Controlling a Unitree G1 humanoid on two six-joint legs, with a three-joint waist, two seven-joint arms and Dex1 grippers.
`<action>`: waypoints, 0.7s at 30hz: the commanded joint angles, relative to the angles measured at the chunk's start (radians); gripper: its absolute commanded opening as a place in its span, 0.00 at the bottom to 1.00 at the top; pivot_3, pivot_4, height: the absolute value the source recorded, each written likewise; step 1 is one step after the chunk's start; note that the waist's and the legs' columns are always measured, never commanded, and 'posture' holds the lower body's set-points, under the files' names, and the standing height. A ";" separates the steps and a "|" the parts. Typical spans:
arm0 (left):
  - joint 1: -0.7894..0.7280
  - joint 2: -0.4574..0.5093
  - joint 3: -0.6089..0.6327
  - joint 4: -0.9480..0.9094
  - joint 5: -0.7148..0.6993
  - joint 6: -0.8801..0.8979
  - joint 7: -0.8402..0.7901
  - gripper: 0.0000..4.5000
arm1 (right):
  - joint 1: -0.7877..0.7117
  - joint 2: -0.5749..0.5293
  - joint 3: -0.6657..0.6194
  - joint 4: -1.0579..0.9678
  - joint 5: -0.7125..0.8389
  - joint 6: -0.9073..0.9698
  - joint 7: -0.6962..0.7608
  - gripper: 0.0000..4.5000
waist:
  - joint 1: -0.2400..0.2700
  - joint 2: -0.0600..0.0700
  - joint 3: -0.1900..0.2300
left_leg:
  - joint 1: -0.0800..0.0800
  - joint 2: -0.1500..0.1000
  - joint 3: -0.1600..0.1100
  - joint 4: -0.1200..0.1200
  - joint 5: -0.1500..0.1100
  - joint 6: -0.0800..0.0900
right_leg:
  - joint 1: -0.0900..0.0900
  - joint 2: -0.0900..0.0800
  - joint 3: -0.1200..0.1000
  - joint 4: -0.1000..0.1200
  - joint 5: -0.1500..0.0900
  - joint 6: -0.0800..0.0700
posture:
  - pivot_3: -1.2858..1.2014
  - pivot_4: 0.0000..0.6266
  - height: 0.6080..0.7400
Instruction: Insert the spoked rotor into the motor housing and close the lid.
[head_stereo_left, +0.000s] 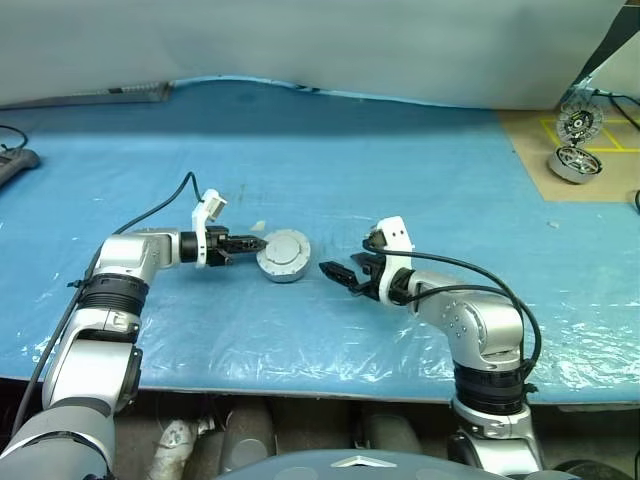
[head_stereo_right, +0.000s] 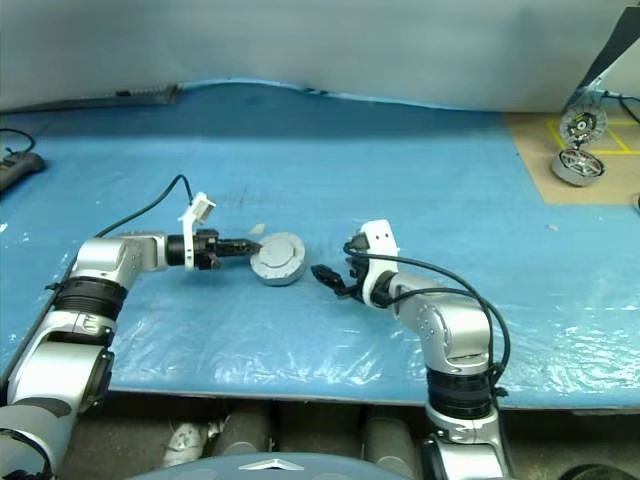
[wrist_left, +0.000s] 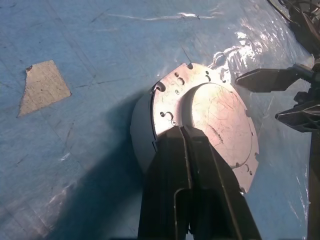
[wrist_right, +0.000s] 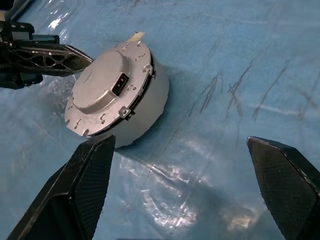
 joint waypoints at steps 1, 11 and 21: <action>0.008 -0.007 -0.024 0.006 0.025 0.009 -0.005 0.00 | -0.058 0.113 -0.119 0.015 0.048 0.110 -0.082 0.99 | 0.000 0.000 0.000 | 0.000 0.000 0.000 0.000 0.000 0.000 | 0.000 0.000 0.000 0.000 0.000 0.000 | 0.52 0.24 1.00; 0.023 -0.002 -0.015 -0.010 0.026 0.018 -0.002 0.00 | -0.240 0.340 -0.371 0.203 0.159 0.207 -0.197 0.99 | 0.003 0.001 0.000 | 0.000 0.000 0.000 0.000 0.000 0.000 | 0.001 0.000 -0.002 0.001 0.000 0.000 | 0.52 0.24 1.00; 0.046 -0.003 -0.004 -0.035 0.022 0.028 0.010 0.00 | -0.315 0.399 -0.448 0.448 0.363 0.120 -0.308 0.99 | -0.001 0.001 0.000 | 0.003 0.000 -0.001 0.003 0.000 0.000 | 0.003 -0.001 -0.001 0.004 0.000 0.000 | 0.52 0.24 1.00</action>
